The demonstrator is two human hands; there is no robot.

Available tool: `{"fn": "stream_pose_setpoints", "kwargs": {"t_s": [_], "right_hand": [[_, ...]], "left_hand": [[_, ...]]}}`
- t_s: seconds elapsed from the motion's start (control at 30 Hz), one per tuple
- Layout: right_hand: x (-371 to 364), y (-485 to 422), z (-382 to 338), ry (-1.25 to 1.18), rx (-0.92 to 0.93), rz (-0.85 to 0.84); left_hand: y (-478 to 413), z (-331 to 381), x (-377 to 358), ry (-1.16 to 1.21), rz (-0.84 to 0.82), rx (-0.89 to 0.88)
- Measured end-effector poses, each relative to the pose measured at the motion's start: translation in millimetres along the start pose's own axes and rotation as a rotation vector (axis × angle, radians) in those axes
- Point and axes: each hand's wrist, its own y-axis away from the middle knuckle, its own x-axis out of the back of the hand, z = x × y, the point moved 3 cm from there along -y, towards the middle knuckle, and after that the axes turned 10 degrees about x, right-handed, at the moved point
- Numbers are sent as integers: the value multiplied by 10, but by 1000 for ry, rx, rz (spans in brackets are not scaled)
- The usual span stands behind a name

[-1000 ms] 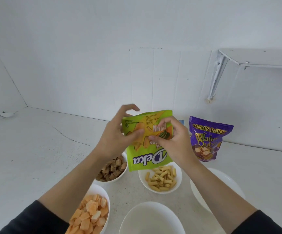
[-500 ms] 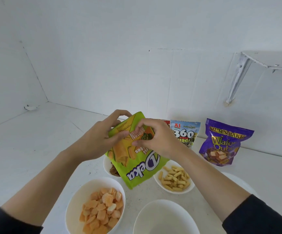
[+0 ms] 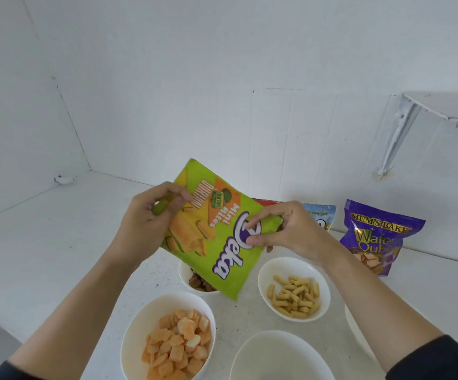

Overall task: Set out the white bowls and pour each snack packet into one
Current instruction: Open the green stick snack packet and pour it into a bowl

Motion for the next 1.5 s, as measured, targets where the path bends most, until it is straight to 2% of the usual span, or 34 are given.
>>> {"fn": "stream_pose_setpoints", "kwargs": {"t_s": [0.2,0.43,0.5,0.6,0.7,0.87,1.0,1.1,1.17,1.27,1.5], "right_hand": [[-99,15,4,-295,23,366],[-673,-73,-129,-437,17,326],[-812,-151,-153,-469,14,384],[-1001,-315,-156,-478,-14,517],[-1253,-496,-190,-582,-75,559],[-1815,-805,-334,-434,-13,396],[-2483,-949,-569,-284,56,141],[-3121,-913,-775,-272,86,-44],[-3574,-817,-881,-271,106,-146],[-4219,-627,-918,-287,113,-215],[-5504,-170,-584,-206,66,-320]], "left_hand": [[52,-51,32,158,182,42],[234,-119,101,401,445,70],[306,-136,187,416,491,82],[440,-145,358,437,488,85],[607,-193,617,410,411,111],[952,-399,1296,120,395,259],[1333,-416,1983,41,318,305],[1657,-398,2466,-13,275,335],[1868,-371,2787,-45,331,342],[2237,-432,3209,-74,437,387],[3245,-1160,3806,-36,673,631]]}}
